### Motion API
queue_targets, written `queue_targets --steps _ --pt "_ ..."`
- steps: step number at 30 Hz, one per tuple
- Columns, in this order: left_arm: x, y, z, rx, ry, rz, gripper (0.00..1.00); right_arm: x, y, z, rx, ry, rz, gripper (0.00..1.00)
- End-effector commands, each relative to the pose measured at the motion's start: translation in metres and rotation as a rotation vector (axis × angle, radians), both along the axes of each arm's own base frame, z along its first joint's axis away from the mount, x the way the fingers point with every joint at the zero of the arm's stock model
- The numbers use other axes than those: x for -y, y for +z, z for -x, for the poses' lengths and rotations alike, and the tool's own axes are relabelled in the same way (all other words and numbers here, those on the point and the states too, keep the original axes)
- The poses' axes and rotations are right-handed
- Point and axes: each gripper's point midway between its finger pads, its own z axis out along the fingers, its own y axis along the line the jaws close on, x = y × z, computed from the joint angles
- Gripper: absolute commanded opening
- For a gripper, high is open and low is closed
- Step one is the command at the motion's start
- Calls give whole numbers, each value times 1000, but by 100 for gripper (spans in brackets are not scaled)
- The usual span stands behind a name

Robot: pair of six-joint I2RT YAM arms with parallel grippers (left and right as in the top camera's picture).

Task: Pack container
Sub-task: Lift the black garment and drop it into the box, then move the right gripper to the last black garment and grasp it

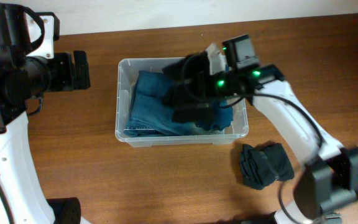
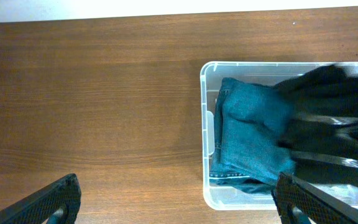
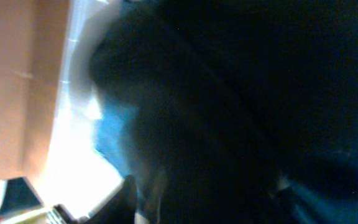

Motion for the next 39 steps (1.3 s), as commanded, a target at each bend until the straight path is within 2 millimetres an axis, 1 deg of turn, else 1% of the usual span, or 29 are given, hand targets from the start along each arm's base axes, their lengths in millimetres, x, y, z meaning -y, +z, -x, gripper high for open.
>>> queue_targets --steps 1,2,4,6,7,10,13,14,15,16,18,19,21,22,24,26,28,30,32,36,38,39 --pt "-3 5 5 15 16 -3 99 16 -42 -7 -75 -61 123 56" --pt "-3 5 5 15 15 -3 99 28 -53 -7 -95 -94 186 59" --pt "-3 5 5 15 15 -3 100 52 -63 -4 -121 -152 293 61" --pt "-3 5 5 15 15 -3 100 66 -58 -1 -119 -185 344 62" --pt "-3 5 5 15 15 -3 99 71 -51 1 -107 -191 355 62" --pt "-3 5 5 15 16 -3 99 74 -18 9 -29 -166 350 63" --pt "-4 5 5 15 16 -3 99 77 26 21 66 -178 319 73" --pt "-3 5 5 15 16 -3 99 79 42 25 104 -187 306 78" --pt "-4 5 5 15 16 -3 99 81 55 29 134 -196 295 86" --pt "-3 5 5 15 15 -3 99 84 70 34 170 -208 279 97" --pt "-3 5 5 15 16 -3 99 95 96 45 222 -251 253 99" --pt "-3 5 5 15 16 -3 99 104 107 50 234 -289 239 99" --pt "-3 5 5 14 16 -3 99 127 120 61 224 -382 219 99" --pt "-3 5 5 15 16 -3 99 137 122 65 208 -424 215 98" --pt "-3 5 5 15 15 -3 99 164 120 78 147 -520 218 99" --pt "-3 5 5 15 15 -3 100 189 109 94 53 -601 233 98" --pt "-3 5 5 15 15 -3 99 210 92 112 -65 -668 256 99" --pt "-4 5 5 15 16 -3 99 224 72 134 -199 -715 266 99" --pt "-3 5 5 15 16 -3 100 230 52 150 -294 -721 266 98" --pt "-3 5 5 15 15 -3 99 233 7 173 -437 -716 260 98" --pt "-3 5 5 15 15 -3 99 229 -19 181 -489 -705 248 98" --pt "-3 5 5 15 15 -3 99 224 -30 183 -499 -676 227 98"
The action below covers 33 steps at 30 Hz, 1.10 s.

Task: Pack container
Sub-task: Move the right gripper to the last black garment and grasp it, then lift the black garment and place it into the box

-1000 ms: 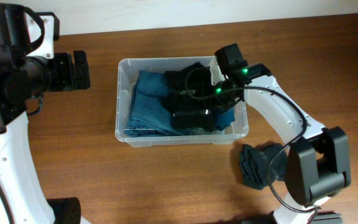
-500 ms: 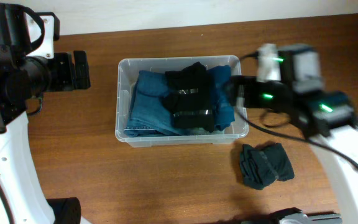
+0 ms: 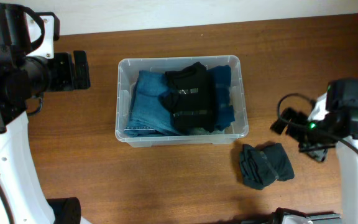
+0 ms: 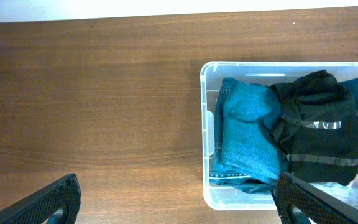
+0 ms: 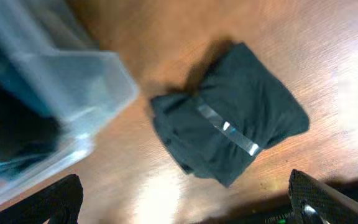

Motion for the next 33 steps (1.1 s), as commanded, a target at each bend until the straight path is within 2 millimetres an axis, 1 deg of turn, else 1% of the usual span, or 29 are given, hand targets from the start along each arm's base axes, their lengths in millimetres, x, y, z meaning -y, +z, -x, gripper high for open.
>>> queue_targets --steps 1,4,6,8,12,15,16,17,19,20,21,24,25,27,28,30,33 --pt "-3 5 5 15 15 -3 99 -16 -39 12 -44 45 -102 98" --pt "-3 5 5 15 16 -3 99 -26 -71 20 -65 49 -153 98" --pt "-3 5 5 15 16 -3 99 -30 -93 31 -97 46 -165 98" --pt "-3 5 5 15 15 -3 99 -34 -110 44 -136 33 -181 98" --pt "-3 5 5 15 16 -3 99 -41 -132 59 -169 11 -207 98" --pt "-3 5 5 15 16 -3 99 -49 -142 62 -162 -2 -244 99" --pt "-3 5 5 15 15 -3 99 -52 -145 62 -153 -1 -262 97" --pt "-4 5 5 15 16 -3 99 -55 -147 62 -142 0 -277 91" --pt "-3 5 5 15 16 -3 99 -56 -151 58 -113 4 -286 73" --pt "-3 5 5 15 15 -3 99 -55 -152 56 -99 6 -280 61" --pt "-3 5 5 15 16 -3 99 -54 -152 53 -86 8 -275 51" --pt "-3 5 5 15 15 -3 99 -52 -148 45 -59 11 -266 26" --pt "-3 5 5 15 16 -3 99 -51 -144 42 -56 11 -265 20" --pt "-3 5 5 15 15 -3 99 -49 -132 37 -50 13 -262 16" --pt "-4 5 5 15 16 -3 100 -48 -125 33 -42 17 -259 16" --pt "-4 5 5 15 16 -3 99 -45 -103 25 -20 27 -251 15" --pt "-3 5 5 14 16 -3 99 -39 -49 9 52 42 -224 13"
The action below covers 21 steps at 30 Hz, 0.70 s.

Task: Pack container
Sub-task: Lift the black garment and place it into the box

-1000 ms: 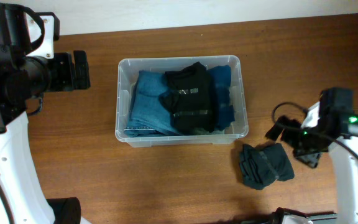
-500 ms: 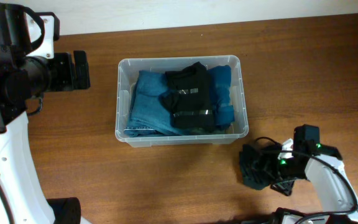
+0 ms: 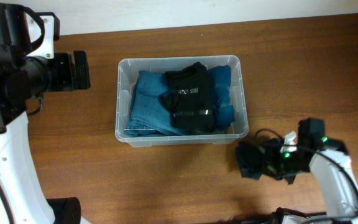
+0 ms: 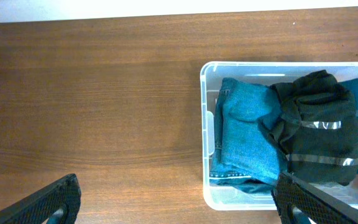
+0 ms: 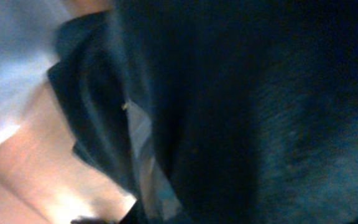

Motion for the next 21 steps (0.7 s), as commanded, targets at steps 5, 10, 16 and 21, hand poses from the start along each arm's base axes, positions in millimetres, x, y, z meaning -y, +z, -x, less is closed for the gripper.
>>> queue_targets --steps 5,10,16,21 --pt "-3 5 5 15 15 -3 99 3 154 -59 422 67 59 12" --pt "-3 5 5 15 16 -3 99 -40 228 -87 723 227 -33 12" --pt "-3 5 5 15 15 -3 99 -113 255 -118 889 399 -158 12" --pt "-3 5 5 14 15 -3 99 -197 239 -137 917 583 -256 13"
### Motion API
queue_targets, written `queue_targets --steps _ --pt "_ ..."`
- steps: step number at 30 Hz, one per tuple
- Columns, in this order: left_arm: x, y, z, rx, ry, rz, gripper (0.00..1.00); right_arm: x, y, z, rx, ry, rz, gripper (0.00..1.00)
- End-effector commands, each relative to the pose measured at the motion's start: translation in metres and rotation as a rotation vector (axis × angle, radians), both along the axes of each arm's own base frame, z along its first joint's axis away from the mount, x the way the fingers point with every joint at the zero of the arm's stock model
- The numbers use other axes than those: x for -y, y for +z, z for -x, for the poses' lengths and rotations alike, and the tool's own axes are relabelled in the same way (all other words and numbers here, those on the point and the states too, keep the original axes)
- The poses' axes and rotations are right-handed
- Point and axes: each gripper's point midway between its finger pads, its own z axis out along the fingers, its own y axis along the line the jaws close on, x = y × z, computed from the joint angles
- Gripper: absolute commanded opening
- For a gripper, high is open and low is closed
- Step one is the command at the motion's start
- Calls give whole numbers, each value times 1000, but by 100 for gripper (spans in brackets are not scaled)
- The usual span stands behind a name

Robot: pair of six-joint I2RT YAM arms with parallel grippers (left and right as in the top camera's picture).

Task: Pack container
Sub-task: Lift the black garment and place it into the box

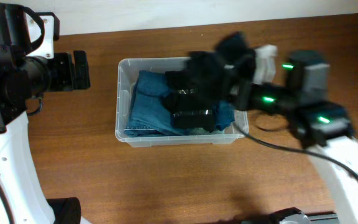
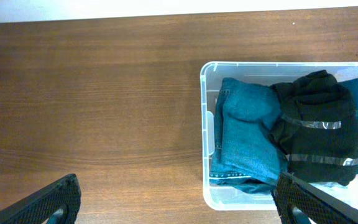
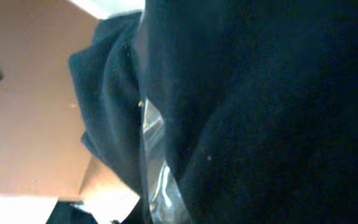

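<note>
A clear plastic bin holds folded blue jeans with a black garment with silver stripes lying on them. My right gripper is shut on a second dark garment, which hangs over the bin's back right part. That dark garment fills the right wrist view and hides the fingers. My left gripper stands open and empty left of the bin, looking onto the jeans.
The bin sits on a brown wooden table with a white wall along the far edge. A loop of black cable hangs from the right arm just right of the bin. The left arm's base stands at the far left.
My right gripper was down on the dark garment on the table in front of the bin's right corner. It now holds that garment over the bin's back right. The left arm is unchanged.
First my right gripper was inside the bin with the striped black garment. Then that garment lay on the jeans and the gripper was out at the right, open. Then it was on the second garment on the table, which is now held above the bin.
</note>
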Motion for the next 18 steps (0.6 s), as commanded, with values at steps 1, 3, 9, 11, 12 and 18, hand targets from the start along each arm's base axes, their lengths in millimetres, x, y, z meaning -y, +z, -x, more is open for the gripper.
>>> queue_targets --steps 1,3,9,11,12,18 --pt "-3 5 5 15 15 -3 99 -58 -25 -2 -64 129 -13 13" --pt "-3 5 5 15 16 -3 100 -91 -55 -10 -103 186 10 13" --pt "-3 5 5 15 15 -3 99 -123 -147 -34 -238 201 102 13" --pt "-3 5 5 15 16 -3 99 -123 -175 -40 -285 187 132 27" --pt "-3 5 5 15 15 -3 99 -122 -189 -42 -315 183 144 46" --pt "-3 5 5 15 16 -3 99 -98 -187 -35 -395 139 172 75"
